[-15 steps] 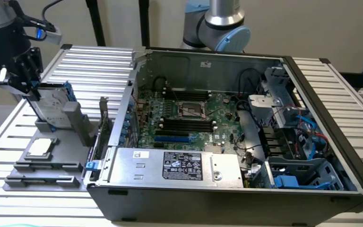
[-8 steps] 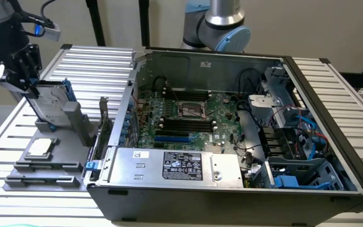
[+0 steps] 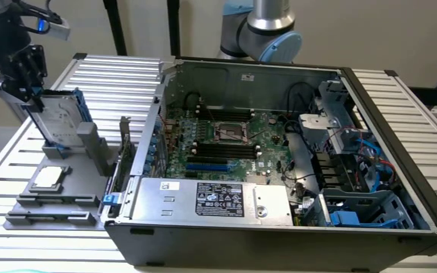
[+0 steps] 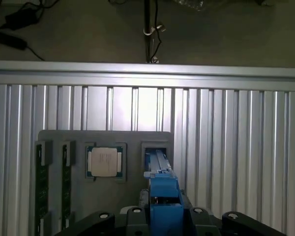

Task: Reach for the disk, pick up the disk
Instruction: 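Pick up the disk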

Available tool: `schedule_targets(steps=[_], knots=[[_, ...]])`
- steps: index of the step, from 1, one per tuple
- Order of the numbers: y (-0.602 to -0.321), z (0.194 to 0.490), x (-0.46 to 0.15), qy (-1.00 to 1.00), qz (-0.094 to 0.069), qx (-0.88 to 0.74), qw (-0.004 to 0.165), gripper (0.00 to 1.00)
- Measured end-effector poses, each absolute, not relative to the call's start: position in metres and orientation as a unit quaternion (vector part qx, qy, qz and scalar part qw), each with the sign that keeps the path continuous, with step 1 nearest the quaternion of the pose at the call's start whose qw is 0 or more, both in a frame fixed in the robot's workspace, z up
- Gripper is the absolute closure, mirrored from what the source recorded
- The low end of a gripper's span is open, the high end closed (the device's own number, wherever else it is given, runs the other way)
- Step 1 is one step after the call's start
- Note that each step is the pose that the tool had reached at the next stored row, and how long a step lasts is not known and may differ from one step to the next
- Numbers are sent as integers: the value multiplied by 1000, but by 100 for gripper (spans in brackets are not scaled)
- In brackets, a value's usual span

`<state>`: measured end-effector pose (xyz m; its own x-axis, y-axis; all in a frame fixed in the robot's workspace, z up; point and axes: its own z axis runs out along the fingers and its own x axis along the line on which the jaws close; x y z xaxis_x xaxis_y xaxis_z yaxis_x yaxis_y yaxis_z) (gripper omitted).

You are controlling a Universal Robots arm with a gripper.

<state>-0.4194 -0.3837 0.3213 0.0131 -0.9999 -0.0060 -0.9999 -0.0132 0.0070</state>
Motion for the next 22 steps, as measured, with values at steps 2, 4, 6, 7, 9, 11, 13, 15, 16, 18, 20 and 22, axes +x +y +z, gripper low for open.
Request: schedule_targets(steps=[2,4,6,7,9,11,13,15,16,18,20,22], knots=[[-384,327,-419,-702,-5,712,0,67],[-384,332,-419,-702,-5,712,0,67],[-384,339,-419,-702,-5,712,0,67],[-384,342,-419,-702,-5,712,0,67],[-384,350,-419,-702,-5,712,0,67],[-384,359,-418,-702,-5,712,0,67],[-384,368,-417,-702,-5,712,0,67],[-384,377,-415,-702,-5,712,0,67],[-384,381,-414,-702,-5,712,0,67],[-384,391,-410,-702,-5,712,0,67],[-384,400,-405,-702,-5,712,0,67],[-384,409,-398,-702,-6,712,-1,67]])
